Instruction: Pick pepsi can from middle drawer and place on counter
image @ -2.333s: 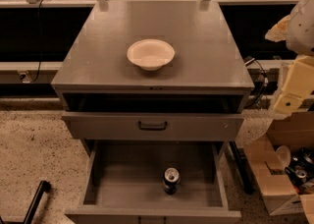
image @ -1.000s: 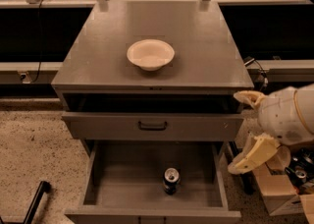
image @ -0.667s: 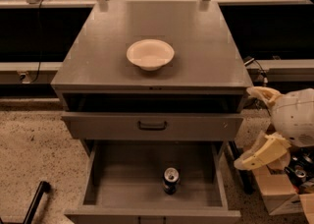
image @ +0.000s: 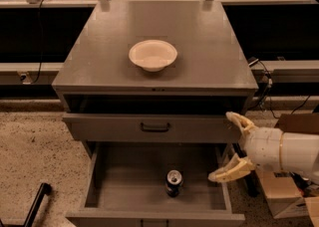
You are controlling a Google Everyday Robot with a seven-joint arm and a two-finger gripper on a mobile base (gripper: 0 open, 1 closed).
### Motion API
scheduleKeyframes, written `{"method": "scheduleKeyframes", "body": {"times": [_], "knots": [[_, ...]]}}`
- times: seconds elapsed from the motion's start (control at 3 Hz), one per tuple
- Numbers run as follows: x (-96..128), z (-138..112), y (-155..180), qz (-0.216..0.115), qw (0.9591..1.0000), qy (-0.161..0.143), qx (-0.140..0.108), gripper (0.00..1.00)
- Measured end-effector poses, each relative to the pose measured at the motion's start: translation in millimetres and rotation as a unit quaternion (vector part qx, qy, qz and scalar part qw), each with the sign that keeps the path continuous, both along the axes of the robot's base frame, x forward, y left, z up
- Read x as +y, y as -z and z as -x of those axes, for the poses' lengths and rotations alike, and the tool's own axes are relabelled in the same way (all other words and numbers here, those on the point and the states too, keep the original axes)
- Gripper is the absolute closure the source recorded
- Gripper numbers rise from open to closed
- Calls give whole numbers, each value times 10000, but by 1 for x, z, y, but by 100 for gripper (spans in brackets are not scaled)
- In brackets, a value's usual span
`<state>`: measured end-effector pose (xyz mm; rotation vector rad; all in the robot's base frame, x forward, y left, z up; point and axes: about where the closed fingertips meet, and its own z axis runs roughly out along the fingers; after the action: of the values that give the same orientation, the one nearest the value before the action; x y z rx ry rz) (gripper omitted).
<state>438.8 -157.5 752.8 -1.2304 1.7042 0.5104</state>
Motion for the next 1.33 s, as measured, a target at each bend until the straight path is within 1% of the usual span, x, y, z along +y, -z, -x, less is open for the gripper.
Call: {"method": "scheduleKeyframes", "body": {"times": [0.33,0.67,1.0,1.33], "knots": [[27,-5,34,-119,9965,-603,-559,0],[27,-5,34,-121,9966,-602,-553,0],[33,-4,74,-215,9976,-641,-162,0],[38,4,138,-129,9976,-636,230,0]]}}
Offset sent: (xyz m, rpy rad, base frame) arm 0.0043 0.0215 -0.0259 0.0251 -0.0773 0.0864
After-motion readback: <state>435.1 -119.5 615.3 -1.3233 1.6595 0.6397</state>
